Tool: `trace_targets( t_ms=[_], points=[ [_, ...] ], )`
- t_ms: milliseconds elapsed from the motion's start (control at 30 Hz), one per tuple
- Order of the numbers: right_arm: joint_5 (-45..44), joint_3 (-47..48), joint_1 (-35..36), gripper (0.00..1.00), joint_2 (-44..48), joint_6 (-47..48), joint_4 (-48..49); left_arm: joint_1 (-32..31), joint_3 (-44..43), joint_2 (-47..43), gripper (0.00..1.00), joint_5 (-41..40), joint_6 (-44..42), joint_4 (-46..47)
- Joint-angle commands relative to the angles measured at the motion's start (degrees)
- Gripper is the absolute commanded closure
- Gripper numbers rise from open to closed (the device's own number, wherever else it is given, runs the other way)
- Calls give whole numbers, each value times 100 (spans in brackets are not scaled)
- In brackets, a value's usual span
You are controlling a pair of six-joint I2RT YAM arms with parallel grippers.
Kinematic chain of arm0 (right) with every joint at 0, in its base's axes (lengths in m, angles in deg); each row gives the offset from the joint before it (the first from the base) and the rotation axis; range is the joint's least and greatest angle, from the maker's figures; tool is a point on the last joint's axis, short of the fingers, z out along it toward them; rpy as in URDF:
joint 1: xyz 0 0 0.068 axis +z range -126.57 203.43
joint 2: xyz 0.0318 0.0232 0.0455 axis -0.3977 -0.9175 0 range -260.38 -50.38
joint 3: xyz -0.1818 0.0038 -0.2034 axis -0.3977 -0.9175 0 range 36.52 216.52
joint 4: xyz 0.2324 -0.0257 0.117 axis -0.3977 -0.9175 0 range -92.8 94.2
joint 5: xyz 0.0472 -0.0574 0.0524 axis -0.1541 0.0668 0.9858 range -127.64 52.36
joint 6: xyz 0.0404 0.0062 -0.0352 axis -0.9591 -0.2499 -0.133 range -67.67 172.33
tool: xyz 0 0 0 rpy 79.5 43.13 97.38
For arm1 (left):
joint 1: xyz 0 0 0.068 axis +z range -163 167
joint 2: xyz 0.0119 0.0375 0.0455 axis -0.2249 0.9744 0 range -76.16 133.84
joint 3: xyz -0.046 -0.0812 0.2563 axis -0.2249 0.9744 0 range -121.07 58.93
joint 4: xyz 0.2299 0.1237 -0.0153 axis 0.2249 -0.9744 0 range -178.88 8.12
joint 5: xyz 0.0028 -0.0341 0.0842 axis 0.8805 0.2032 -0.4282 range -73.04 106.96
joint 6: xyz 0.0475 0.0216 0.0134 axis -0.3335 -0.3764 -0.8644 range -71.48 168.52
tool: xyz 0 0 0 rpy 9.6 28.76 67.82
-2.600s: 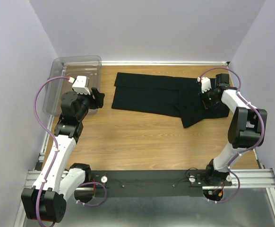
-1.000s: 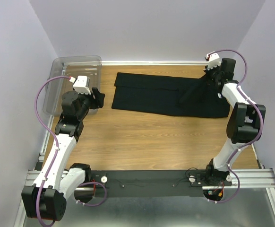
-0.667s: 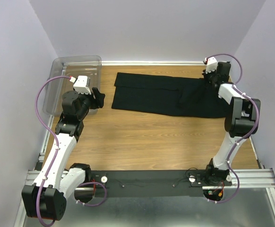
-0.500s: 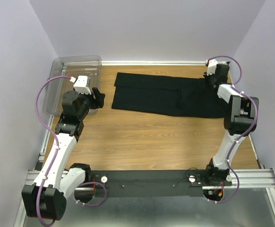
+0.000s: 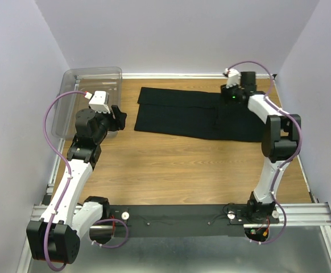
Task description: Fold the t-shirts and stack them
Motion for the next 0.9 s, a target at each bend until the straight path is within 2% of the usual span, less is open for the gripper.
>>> trace_targets(
  t_ms=[0, 67, 400, 633, 800, 833, 867],
  points=[
    [-663, 176, 497, 56, -235, -443, -517, 28, -81, 12, 32, 138, -72, 74],
    [-1200, 115, 655, 56, -227, -400, -509, 28, -81, 3, 32, 156, -71, 74],
    [-2713, -61, 1069, 56, -332, -162, -509, 28, -81, -32, 32, 217, -63, 74],
    [-2794, -157, 1087, 59, -446, -206, -517, 28, -81, -32, 32, 235, -63, 92],
    [-2846, -228, 1087, 66, -403, -241, -517, 28, -81, -41, 32, 235, -63, 92],
    [-2855, -237, 1087, 77, -368, -250, -517, 28, -81, -41, 32, 244, -63, 92],
    [-2855, -245, 1087, 81, -341, -250, -517, 28, -81, -41, 32, 235, -71, 92]
  ],
)
